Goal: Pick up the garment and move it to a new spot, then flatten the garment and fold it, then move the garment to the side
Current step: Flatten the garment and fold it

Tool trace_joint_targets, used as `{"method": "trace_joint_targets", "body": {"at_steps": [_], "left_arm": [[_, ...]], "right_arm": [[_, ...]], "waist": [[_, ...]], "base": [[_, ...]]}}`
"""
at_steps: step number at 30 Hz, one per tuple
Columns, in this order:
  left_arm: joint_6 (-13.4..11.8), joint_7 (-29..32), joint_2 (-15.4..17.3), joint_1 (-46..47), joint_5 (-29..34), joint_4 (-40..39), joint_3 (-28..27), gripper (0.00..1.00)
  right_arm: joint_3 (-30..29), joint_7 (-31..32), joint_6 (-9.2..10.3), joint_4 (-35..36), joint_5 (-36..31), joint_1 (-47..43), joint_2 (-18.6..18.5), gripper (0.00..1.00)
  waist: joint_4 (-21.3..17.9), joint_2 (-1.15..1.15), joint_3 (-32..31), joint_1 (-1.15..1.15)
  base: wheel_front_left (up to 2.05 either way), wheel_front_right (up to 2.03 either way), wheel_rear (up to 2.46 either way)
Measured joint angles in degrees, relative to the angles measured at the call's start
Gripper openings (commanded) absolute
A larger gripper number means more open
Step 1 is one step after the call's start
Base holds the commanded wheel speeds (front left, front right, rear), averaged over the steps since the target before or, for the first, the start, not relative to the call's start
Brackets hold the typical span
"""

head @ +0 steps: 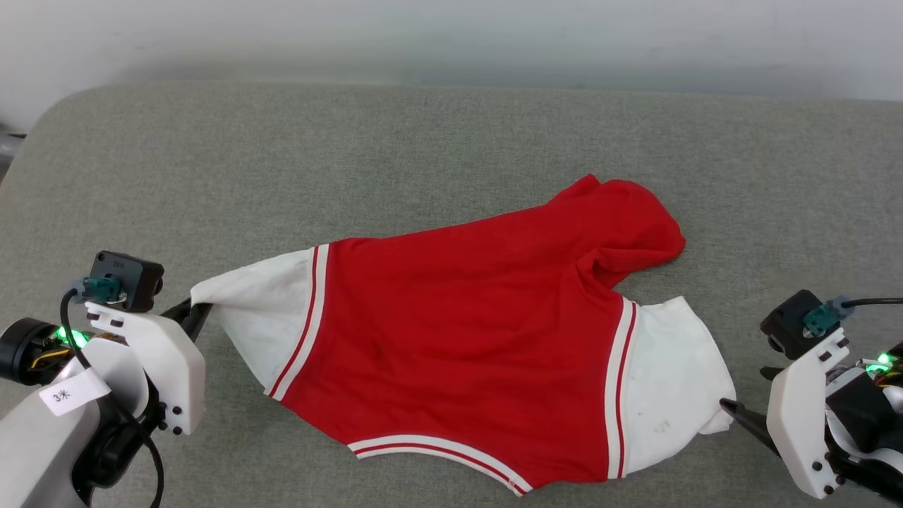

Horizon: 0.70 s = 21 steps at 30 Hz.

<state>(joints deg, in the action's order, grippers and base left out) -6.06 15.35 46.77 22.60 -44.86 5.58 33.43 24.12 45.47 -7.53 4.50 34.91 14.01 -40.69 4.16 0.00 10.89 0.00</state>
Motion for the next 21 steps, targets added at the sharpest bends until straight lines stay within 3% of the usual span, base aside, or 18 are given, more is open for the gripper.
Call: {"method": "trace_joint_targets", "body": {"at_steps": [15, 16, 17, 18, 21], "left_arm": [[1.18, -1.7, -1.96, 3.51, 1.72, 0.41, 1.16, 0.0], [1.3, -1.8, -1.98, 3.5, 1.74, 0.53, 1.21, 0.0], [1.33, -1.98, -2.0, 3.48, 1.71, 0.62, 1.18, 0.0], [1.34, -2.09, -2.01, 3.43, 1.56, 0.73, 1.16, 0.0], [1.3, -2.93, -2.07, 2.59, 0.91, 0.6, 0.92, 0.0]], "right_arm": [[12.71, -4.8, 0.19, -13.74, 1.0, 6.96, 0.84, 1.0], [13.24, -5.44, 0.22, -14.03, 1.41, 7.21, 0.73, 0.5], [13.52, -6.55, 0.22, -14.45, 1.93, 7.27, 0.73, 0.11], [13.66, -7.49, 0.23, -14.79, 2.48, 7.28, 0.8, 0.0], [14.13, -10.98, 0.12, -15.22, 2.97, 7.31, 1.4, 0.0]], "waist": [[2.76, 0.0, 4.73, -0.01], [2.73, 0.0, 4.67, -0.01], [2.65, 0.0, 4.53, -0.01], [2.54, 0.0, 4.31, -0.01], [2.21, 0.0, 3.21, -0.01]], "base": [[0.0, 0.0, 0.0], [0.0, 0.0, 0.0], [0.0, 0.0, 0.0], [0.0, 0.0, 0.0], [0.0, 0.0, 0.0]]}}
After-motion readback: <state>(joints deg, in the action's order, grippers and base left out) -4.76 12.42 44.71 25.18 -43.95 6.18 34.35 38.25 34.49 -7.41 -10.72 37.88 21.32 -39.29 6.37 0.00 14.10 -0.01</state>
